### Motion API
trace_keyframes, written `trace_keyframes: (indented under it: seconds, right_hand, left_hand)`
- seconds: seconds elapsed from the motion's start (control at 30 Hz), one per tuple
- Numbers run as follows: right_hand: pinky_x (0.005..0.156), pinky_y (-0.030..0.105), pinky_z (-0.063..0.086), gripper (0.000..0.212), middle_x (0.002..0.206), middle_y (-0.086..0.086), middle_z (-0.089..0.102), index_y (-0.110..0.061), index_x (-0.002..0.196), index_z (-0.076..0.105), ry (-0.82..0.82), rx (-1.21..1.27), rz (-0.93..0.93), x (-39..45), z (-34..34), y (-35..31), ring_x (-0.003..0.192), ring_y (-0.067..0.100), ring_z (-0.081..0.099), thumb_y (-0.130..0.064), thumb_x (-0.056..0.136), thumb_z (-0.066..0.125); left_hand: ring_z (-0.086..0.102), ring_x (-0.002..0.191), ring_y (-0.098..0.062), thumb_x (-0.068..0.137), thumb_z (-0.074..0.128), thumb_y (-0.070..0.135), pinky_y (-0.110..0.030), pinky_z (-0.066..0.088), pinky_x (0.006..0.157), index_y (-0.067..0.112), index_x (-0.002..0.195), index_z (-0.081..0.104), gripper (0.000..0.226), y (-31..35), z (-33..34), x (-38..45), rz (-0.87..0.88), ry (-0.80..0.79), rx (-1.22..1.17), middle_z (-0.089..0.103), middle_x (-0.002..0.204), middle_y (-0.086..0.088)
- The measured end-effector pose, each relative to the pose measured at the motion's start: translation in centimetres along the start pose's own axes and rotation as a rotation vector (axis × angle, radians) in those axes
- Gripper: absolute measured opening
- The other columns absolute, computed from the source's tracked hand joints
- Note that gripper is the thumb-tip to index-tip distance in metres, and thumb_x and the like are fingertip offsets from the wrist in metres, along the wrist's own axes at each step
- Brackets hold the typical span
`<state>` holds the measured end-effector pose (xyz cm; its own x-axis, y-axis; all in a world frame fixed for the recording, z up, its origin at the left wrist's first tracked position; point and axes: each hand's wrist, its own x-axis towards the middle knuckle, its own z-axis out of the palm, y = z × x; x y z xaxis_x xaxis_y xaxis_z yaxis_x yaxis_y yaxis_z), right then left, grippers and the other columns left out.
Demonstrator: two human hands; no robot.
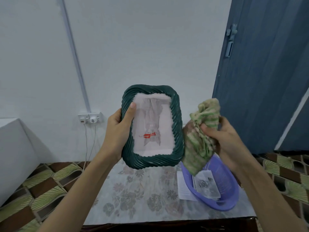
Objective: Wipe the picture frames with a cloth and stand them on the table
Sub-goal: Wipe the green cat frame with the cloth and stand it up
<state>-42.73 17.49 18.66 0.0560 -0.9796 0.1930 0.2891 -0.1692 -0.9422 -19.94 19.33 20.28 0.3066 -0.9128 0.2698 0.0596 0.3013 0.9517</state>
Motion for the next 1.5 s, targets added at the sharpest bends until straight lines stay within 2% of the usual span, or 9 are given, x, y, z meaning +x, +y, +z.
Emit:
trace_keyframes:
  seconds: [0.23, 0.43, 0.6, 0.7, 0.97, 1.1, 1.23, 1.33, 1.5]
  right_hand:
    - [0.083, 0.035, 0.049, 0.017, 0.099, 0.002, 0.063, -0.016, 0.100, 0.054, 0.023, -0.598, -0.167, -0.7, 3.3, 2.7, 0.093, 0.018, 0.060, -0.016, 0.086, 0.063]
    - [0.052, 0.015, 0.042, 0.016, 0.063, -0.007, 0.056, -0.015, 0.073, 0.057, 0.365, -0.499, -0.360, -0.1, 4.4, 4.0, 0.059, 0.008, 0.051, -0.017, 0.088, 0.060]
    - [0.069, 0.018, 0.050, 0.016, 0.085, -0.005, 0.064, -0.019, 0.090, 0.055, -0.036, -0.367, -0.186, -0.7, 3.5, 3.9, 0.076, 0.007, 0.061, -0.007, 0.084, 0.063]
    - [0.060, 0.008, 0.042, 0.016, 0.078, -0.012, 0.059, -0.017, 0.091, 0.051, 0.107, -0.638, -0.409, -1.0, 3.6, 4.9, 0.071, -0.004, 0.057, -0.009, 0.084, 0.063]
    - [0.095, 0.044, 0.047, 0.009, 0.108, 0.004, 0.067, -0.024, 0.099, 0.057, 0.252, -0.153, -0.042, 2.1, 2.1, 2.4, 0.101, 0.021, 0.062, -0.026, 0.091, 0.057]
    - [0.079, 0.026, 0.049, 0.021, 0.100, -0.003, 0.065, -0.017, 0.111, 0.051, -0.056, -0.164, -0.080, 1.4, 2.9, 1.7, 0.091, 0.011, 0.062, -0.016, 0.090, 0.057]
    - [0.056, 0.006, 0.043, 0.021, 0.079, -0.010, 0.056, -0.014, 0.095, 0.048, 0.205, -0.560, -0.344, 0.6, 5.2, 3.7, 0.070, 0.004, 0.055, -0.011, 0.084, 0.065]
    - [0.056, 0.014, 0.045, 0.012, 0.072, -0.001, 0.058, -0.015, 0.078, 0.055, 0.393, -0.292, -0.239, 1.2, 5.5, 3.7, 0.065, 0.014, 0.054, -0.016, 0.088, 0.061]
    - [0.082, 0.035, 0.052, 0.011, 0.092, 0.003, 0.067, -0.013, 0.099, 0.059, 0.064, -0.122, -0.087, 1.3, 5.0, 2.6, 0.086, 0.018, 0.064, -0.013, 0.088, 0.060]
  left_hand:
    - [0.045, 0.077, -0.023, 0.089, 0.055, 0.043, -0.041, 0.038, 0.069, -0.003, 0.091, 0.056, 0.046, -0.5, 1.2, -0.5, 0.064, 0.001, -0.016, 0.051, 0.087, -0.006]
    - [0.041, 0.072, -0.022, 0.089, 0.054, 0.044, -0.040, 0.035, 0.065, -0.008, 0.088, 0.051, 0.052, -0.8, 1.4, -1.4, 0.122, 0.021, -0.007, 0.048, 0.080, -0.007]
    - [0.038, 0.071, -0.022, 0.085, 0.055, 0.048, -0.039, 0.032, 0.064, -0.007, 0.084, 0.049, 0.056, -0.8, 0.6, -0.8, 0.131, 0.020, 0.026, 0.045, 0.078, -0.006]
    - [0.034, 0.066, -0.021, 0.089, 0.054, 0.043, -0.034, 0.030, 0.056, -0.002, 0.079, 0.047, 0.047, -1.1, 0.6, -0.7, 0.123, 0.011, 0.050, 0.038, 0.070, -0.006]
    - [0.039, 0.066, -0.022, 0.091, 0.053, 0.041, -0.033, 0.035, 0.056, -0.003, 0.082, 0.051, 0.045, -1.8, 0.2, -0.4, 0.100, 0.005, 0.082, 0.043, 0.074, -0.008]
    - [0.036, 0.064, -0.021, 0.090, 0.053, 0.041, -0.032, 0.031, 0.055, -0.008, 0.079, 0.047, 0.050, -1.6, 0.1, -0.3, 0.166, 0.014, 0.097, 0.040, 0.070, -0.008]
    - [0.030, 0.052, -0.017, 0.088, 0.054, 0.038, -0.025, 0.026, 0.047, 0.000, 0.068, 0.040, 0.045, -1.3, 0.8, -1.0, 0.307, -0.022, 0.154, 0.031, 0.056, -0.002]
    - [0.028, 0.046, -0.008, 0.090, 0.054, 0.032, -0.019, 0.024, 0.043, 0.009, 0.065, 0.037, 0.038, -1.2, 0.6, -1.5, 0.340, -0.023, 0.209, 0.030, 0.049, 0.009]
    - [0.032, 0.058, -0.021, 0.080, 0.054, 0.047, -0.030, 0.028, 0.050, -0.010, 0.076, 0.044, 0.058, -1.1, -0.4, -1.2, 0.242, 0.008, 0.127, 0.037, 0.065, -0.008]
